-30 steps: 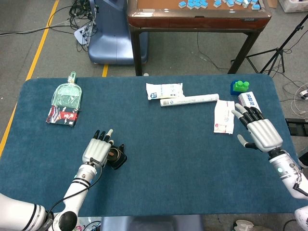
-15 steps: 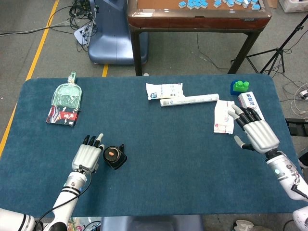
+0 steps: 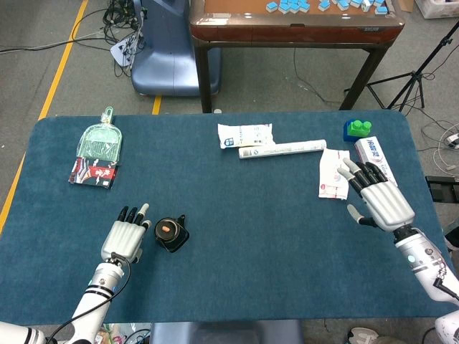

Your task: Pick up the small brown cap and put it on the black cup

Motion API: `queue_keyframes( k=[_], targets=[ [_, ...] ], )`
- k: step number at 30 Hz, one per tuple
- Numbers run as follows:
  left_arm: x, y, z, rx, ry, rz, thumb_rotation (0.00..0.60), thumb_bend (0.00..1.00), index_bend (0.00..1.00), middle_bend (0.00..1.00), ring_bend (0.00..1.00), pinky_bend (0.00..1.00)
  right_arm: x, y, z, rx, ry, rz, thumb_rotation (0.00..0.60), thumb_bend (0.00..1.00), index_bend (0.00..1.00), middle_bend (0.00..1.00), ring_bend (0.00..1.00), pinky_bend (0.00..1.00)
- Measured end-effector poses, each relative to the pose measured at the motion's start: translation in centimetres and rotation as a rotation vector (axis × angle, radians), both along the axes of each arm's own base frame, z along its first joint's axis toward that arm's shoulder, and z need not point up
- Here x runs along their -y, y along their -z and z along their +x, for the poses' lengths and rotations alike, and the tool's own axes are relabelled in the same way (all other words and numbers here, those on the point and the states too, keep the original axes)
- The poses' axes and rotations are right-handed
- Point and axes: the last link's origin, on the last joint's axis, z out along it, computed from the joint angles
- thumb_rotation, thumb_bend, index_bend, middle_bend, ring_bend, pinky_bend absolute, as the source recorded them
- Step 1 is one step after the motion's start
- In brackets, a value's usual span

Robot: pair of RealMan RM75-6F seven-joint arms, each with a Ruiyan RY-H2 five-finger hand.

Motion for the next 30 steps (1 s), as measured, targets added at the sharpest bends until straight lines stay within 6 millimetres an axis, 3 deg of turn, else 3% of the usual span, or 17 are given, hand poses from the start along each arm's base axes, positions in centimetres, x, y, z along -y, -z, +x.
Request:
queue_keyframes(
  k=[30],
  targets=[
    [0.9,1.6,0.1,0.003,-0.012,-0.006,0.600,0.32,0.24,0.00,0.00,0.00,-0.5,0.1,-0.7,0.005,-0.004,0.009,0.600,0.43,0.01,0.00,0.00,0.00]
  ],
)
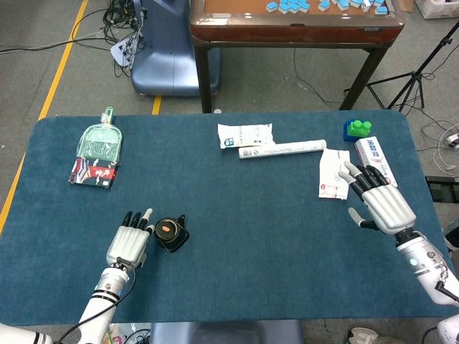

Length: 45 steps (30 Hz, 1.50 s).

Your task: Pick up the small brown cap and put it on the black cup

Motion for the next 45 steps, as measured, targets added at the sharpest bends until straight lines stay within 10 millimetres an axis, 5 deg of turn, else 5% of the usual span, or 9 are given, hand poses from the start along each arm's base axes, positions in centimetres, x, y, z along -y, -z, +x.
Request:
queue_keyframes(
  k=[45],
  targets=[
    [0.5,1.8,-0.8,0.015,0.005,-0.024,0.600,0.32,0.24,0.00,0.00,0.00,-1.6,-0.5,-1.0,0.003,0.017,-0.022,0.600,0.43,0.01,0.00,0.00,0.00]
  ],
)
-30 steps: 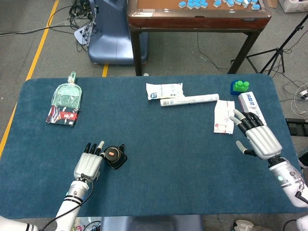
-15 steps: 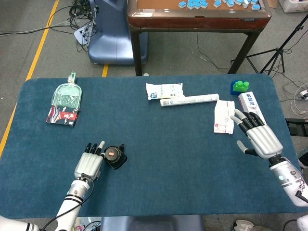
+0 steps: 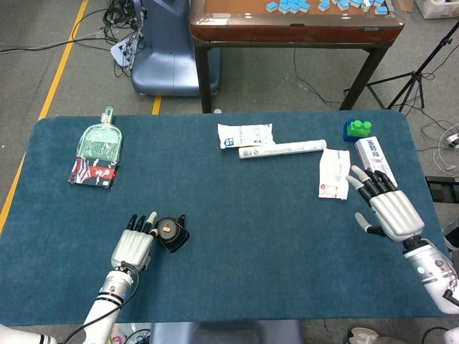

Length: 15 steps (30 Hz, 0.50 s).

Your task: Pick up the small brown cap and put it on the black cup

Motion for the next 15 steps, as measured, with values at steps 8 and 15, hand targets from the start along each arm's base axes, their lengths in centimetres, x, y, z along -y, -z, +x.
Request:
queue_keyframes(
  k=[8,15],
  targets=[
    [0.5,0.4,-0.4,0.008,0.003,0.000,0.600,0.32,0.24,0.00,0.00,0.00,-0.5,0.1,0.0,-0.005,0.000,0.002,0.600,0.43,0.01,0.00,0.00,0.00],
    [0.8,0.9,-0.5,0.023,0.011,0.001,0.600,0.32,0.24,0.00,0.00,0.00,-1.1,0.2,-0.3,-0.008,0.006,0.000,0.600,0.43,0.01,0.00,0.00,0.00]
  ],
)
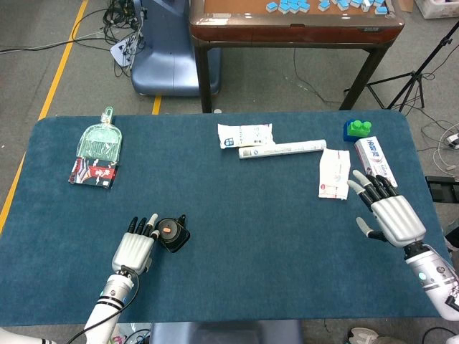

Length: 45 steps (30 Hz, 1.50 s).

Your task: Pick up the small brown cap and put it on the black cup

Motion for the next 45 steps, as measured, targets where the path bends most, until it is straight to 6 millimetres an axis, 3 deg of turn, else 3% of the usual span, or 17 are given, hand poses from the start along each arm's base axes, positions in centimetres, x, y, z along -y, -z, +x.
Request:
queue_keyframes(
  k=[10,22,33,45],
  targets=[
    [0.3,-1.3,1.2,-0.018,0.023,0.020,0.600,0.32,0.24,0.00,0.00,0.00,0.0,-0.4,0.2,0.009,-0.006,-0.010,0.600,0.43,0.01,0.00,0.00,0.00],
    [0.2,-4.8,3.1,-0.020,0.047,0.075,0.600,0.32,0.24,0.00,0.00,0.00,1.1,-0.2,0.3,0.022,-0.002,-0.002,0.600,0.43,0.01,0.00,0.00,0.00],
    [1.1,-8.2,1.1,0.060,0.015,0.158,0.600,0.32,0.24,0.00,0.00,0.00,-0.5,-0.8,0.0,0.026,0.005,-0.032,0.600,0.43,0.01,0.00,0.00,0.00],
    [2.6,-11.3,-3.7,0.241,0.000,0.259,0.600,0.32,0.24,0.00,0.00,0.00,-6.1,-0.7,-1.8,0.090,0.031,-0.072,0.600,0.43,0.01,0.00,0.00,0.00]
  ],
)
